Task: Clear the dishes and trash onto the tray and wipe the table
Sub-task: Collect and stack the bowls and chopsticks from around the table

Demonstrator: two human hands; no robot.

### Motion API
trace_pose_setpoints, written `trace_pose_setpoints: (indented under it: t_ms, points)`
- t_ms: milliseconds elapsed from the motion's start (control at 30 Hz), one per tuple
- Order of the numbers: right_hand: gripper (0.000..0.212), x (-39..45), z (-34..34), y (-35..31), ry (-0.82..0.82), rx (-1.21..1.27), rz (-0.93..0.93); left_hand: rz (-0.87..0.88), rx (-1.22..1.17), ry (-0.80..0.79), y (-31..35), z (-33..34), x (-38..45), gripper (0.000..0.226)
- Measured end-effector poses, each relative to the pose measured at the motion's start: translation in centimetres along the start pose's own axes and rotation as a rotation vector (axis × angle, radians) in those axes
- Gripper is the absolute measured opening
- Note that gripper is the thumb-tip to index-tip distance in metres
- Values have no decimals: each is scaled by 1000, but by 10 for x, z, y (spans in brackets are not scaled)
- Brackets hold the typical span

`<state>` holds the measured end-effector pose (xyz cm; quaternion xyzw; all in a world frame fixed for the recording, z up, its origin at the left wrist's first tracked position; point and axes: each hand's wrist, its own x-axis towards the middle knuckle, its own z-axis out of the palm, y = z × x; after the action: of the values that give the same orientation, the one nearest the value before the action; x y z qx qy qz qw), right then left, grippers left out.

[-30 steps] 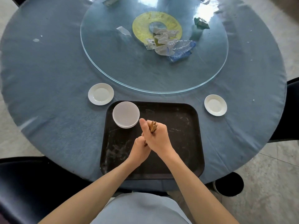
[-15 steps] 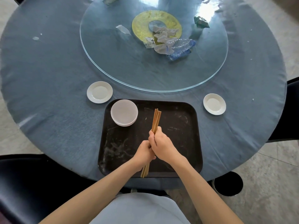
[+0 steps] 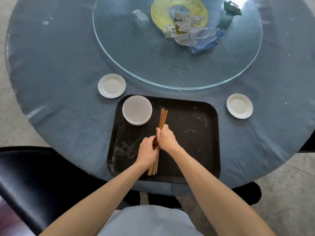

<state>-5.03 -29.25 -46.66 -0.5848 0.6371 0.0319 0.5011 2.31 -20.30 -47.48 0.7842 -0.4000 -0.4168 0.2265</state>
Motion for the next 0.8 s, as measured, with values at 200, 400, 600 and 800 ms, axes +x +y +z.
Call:
trace_pose_setpoints:
  t_ms: [200,400,600,800]
  points:
    - [38,-8,11,12,114,19,-138,23,11,77,-9,4,3,39]
    - [43,-33,15,39,144,26,-80,-79,-31,129,-10,0,3,53]
    - [44,-43,20,50,111,113,-46,-147,-81,111,-11,-1,-1,52]
    - [43,-42,22,50,81,49,-82,-193,-57,128,-9,3,-6,48]
